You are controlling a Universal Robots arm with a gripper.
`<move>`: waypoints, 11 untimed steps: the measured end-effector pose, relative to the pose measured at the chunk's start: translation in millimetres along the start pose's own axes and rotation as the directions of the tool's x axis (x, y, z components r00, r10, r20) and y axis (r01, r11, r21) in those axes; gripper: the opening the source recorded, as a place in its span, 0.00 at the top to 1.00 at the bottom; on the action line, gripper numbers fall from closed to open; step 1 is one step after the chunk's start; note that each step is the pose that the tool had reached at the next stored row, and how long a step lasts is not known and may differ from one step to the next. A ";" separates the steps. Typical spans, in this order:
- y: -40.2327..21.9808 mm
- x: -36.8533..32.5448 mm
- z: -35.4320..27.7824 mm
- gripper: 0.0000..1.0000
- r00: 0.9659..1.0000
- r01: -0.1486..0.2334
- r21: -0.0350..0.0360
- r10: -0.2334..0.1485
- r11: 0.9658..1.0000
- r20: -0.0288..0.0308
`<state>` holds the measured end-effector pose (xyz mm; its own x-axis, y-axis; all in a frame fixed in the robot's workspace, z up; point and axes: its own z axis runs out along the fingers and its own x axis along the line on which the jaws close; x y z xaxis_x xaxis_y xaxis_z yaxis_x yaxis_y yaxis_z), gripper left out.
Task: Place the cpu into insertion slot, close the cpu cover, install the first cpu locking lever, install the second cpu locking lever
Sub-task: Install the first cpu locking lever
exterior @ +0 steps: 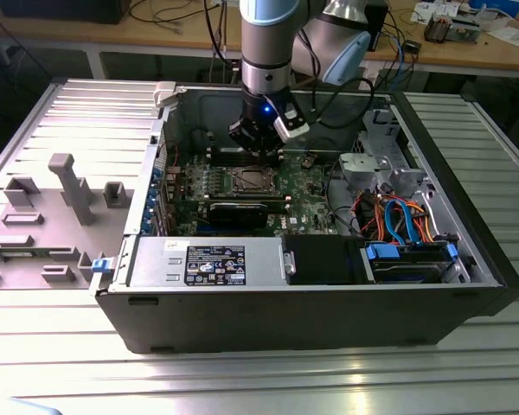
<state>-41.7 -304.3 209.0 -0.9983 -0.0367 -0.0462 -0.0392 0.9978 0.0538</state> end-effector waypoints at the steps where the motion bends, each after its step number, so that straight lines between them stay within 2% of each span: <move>1: 0.0 -0.2 0.4 0.89 1.000 0.000 0.000 0.000 1.000 0.000; 11: 0.0 -0.5 0.5 0.89 1.000 0.000 0.000 0.000 1.000 0.000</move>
<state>-41.2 -304.3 208.5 -0.9983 -0.0367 -0.0463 -0.0392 0.9978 0.0536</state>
